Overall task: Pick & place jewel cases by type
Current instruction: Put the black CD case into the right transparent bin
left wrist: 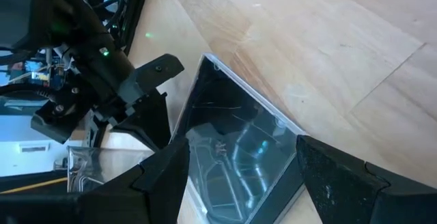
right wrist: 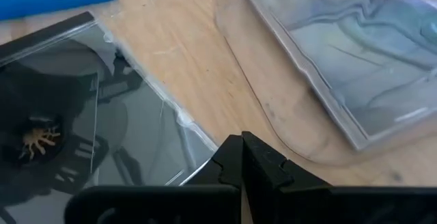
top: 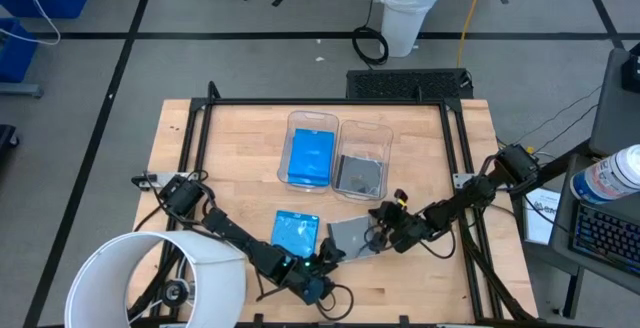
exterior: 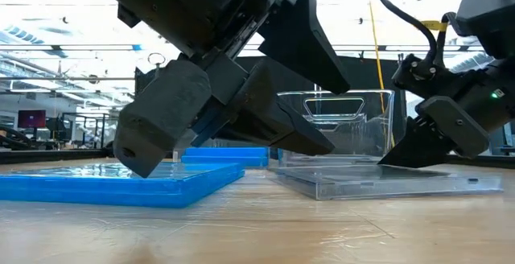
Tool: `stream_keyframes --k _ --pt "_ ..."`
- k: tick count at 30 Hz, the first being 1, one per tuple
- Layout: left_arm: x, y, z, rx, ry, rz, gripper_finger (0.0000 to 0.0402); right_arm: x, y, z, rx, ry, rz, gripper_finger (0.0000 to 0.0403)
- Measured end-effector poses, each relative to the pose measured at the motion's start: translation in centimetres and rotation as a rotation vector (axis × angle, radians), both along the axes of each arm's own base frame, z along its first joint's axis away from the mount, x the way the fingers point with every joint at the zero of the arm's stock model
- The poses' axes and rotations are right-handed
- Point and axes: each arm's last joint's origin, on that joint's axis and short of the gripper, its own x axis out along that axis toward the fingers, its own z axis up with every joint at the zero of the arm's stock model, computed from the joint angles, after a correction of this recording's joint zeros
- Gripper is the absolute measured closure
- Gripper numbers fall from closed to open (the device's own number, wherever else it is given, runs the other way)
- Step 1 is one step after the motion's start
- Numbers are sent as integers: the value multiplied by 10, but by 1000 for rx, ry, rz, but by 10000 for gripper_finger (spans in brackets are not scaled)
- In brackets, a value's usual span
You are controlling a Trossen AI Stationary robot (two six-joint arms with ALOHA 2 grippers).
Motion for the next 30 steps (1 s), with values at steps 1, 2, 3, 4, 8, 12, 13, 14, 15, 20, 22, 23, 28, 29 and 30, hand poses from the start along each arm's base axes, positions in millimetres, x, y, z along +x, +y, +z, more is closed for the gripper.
stream_keyframes --k 1,2,3,4,8,12,13,14,15,20,22,23,28,29,30 --pt "0 0 0 0 0 0 133 -1 -1 -1 5 4 -12 403" --pt "0 0 0 0 0 0 133 -1 -1 -1 9 7 -19 403" --pt "0 0 0 0 0 0 133 -1 -1 -1 12 9 -20 403" --pt "0 0 0 0 0 -1 133 -1 -1 -1 13 10 -20 403" --pt "0 0 0 0 0 -1 133 -1 -1 -1 13 10 -15 403" --pt "-1 0 0 -23 1 7 133 -1 -1 -1 12 11 -13 403" --pt "-1 0 -1 -40 9 9 133 -1 -1 -1 12 11 -12 403" --pt "-2 0 -3 -56 28 6 133 -1 -1 -1 13 10 -10 403" --pt "-3 0 -4 -74 55 -1 133 -1 -1 -1 11 10 -5 403" --pt "-9 2 -12 -129 173 -31 133 0 0 -1 12 5 1 403" --pt "-8 4 -12 -141 178 -21 133 0 0 -1 21 1 -3 403" --pt "-7 5 -11 -153 176 -12 133 0 0 -1 31 -4 -7 403" --pt "0 18 -18 -212 207 23 133 2 1 1 81 -44 -22 403" --pt "2 20 -22 -231 218 27 133 2 2 1 91 -50 -19 403" --pt "4 22 -27 -247 232 30 133 3 2 1 100 -57 -16 403"
